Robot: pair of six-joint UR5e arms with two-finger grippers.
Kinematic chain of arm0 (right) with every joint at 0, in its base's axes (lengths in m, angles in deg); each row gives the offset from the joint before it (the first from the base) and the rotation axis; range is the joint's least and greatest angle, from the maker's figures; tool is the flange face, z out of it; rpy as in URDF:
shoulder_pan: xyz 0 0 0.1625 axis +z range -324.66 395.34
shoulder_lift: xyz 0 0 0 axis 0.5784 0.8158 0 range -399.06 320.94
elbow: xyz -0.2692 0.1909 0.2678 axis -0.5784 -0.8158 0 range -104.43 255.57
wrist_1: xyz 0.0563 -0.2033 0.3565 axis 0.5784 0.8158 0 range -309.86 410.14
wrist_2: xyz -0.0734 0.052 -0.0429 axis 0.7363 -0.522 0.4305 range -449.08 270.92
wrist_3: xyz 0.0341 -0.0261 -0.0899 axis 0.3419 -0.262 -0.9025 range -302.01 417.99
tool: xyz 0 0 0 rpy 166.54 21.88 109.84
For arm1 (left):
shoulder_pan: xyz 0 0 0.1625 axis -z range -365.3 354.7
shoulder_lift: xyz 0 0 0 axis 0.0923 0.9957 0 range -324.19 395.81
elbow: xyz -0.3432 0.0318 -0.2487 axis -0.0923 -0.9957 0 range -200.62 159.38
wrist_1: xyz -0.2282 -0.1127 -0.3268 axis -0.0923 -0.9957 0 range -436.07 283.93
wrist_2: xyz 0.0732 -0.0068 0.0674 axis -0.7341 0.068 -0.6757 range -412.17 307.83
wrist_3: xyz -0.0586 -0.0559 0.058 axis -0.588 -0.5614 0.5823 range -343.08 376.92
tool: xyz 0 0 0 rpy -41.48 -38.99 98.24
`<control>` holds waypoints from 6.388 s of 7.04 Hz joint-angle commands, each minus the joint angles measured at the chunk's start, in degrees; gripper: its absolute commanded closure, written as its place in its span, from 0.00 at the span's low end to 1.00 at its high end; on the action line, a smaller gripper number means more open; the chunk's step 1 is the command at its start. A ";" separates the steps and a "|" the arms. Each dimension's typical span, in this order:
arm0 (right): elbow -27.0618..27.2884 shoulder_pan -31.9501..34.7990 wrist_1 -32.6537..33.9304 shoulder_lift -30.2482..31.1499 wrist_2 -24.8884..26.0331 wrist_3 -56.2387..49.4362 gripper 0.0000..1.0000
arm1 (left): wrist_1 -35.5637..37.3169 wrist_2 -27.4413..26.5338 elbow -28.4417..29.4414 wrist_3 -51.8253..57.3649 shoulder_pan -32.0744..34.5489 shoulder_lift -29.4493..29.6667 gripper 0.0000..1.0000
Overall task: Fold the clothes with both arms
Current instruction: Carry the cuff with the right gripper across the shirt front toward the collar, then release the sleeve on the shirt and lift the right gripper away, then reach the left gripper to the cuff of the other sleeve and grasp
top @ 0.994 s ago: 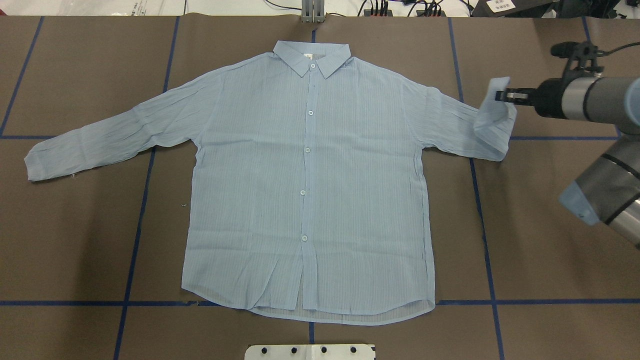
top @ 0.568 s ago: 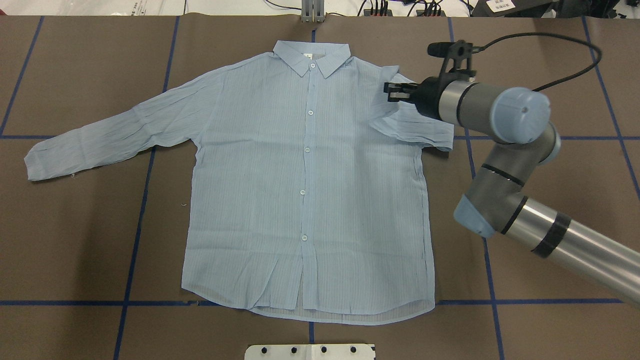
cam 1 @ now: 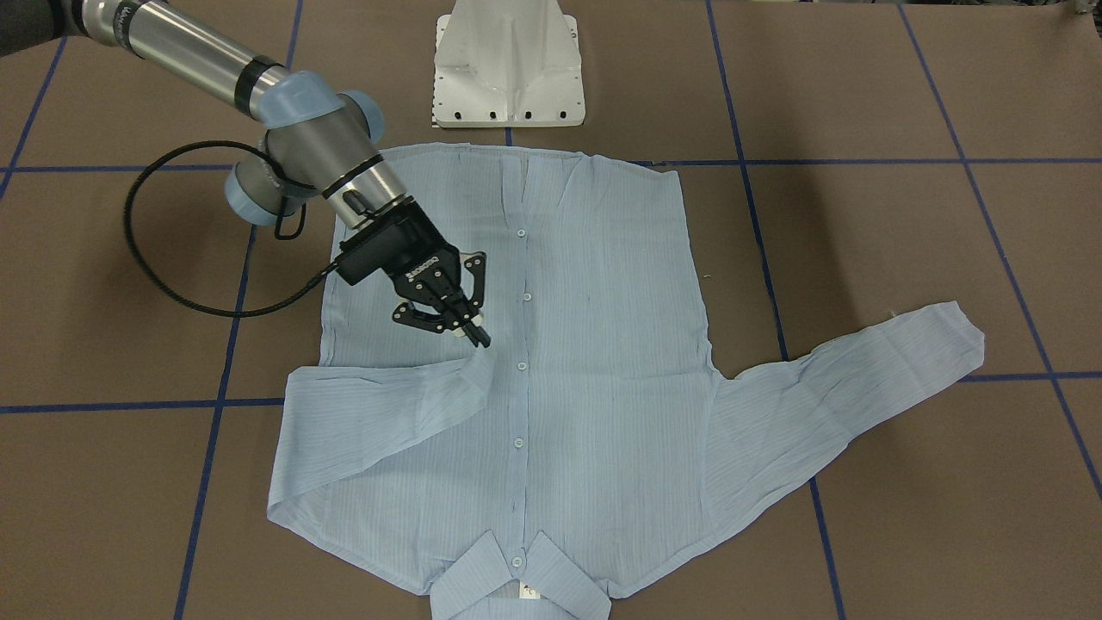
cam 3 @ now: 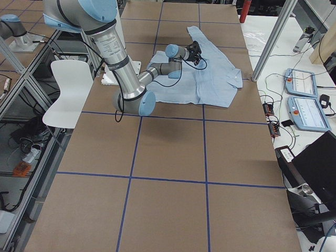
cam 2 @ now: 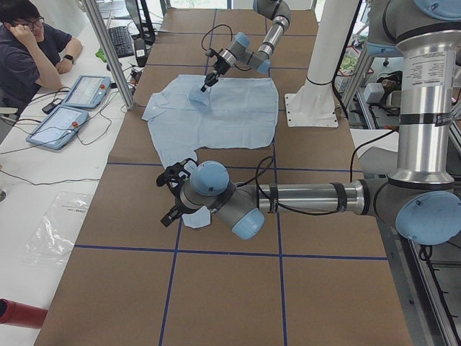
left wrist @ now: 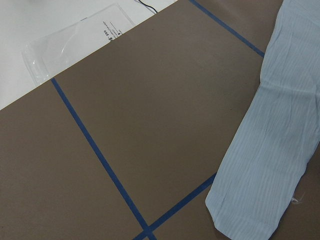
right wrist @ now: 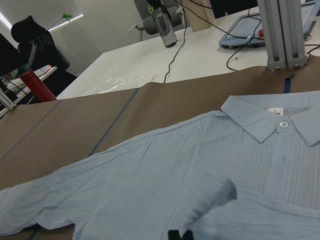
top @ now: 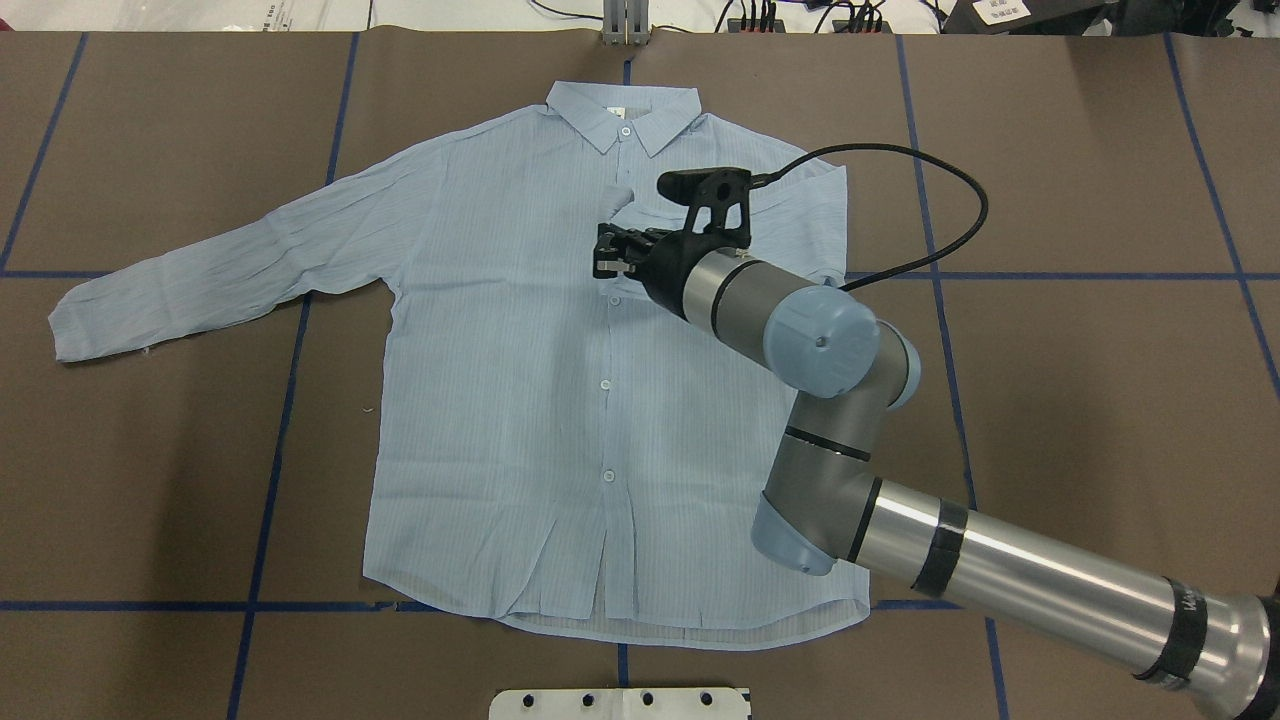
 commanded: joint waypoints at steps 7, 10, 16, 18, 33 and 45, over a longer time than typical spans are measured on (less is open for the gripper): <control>-5.89 -2.17 14.83 -10.73 1.13 3.06 0.06 | 0.00 0.05 0.76 0.00 -0.02 0.00 0.00; -3.44 1.58 37.43 -15.65 -1.30 9.92 0.00 | 0.00 -0.04 0.76 -0.52 -0.02 0.26 0.00; 12.82 35.75 50.62 9.87 -42.32 -24.97 0.00 | -18.51 -0.91 2.78 -31.21 -4.30 -3.06 0.00; 17.20 42.37 50.52 18.14 -48.59 -35.56 0.00 | -28.08 -11.03 2.96 -48.17 -13.14 -5.35 0.00; 19.69 42.75 49.46 22.49 -48.26 -35.15 0.00 | -29.35 -32.91 11.40 -61.09 -36.23 -3.61 0.37; 19.87 42.75 49.20 22.58 -48.26 -34.98 0.00 | -36.62 -35.99 11.40 -60.64 -37.46 -3.96 1.00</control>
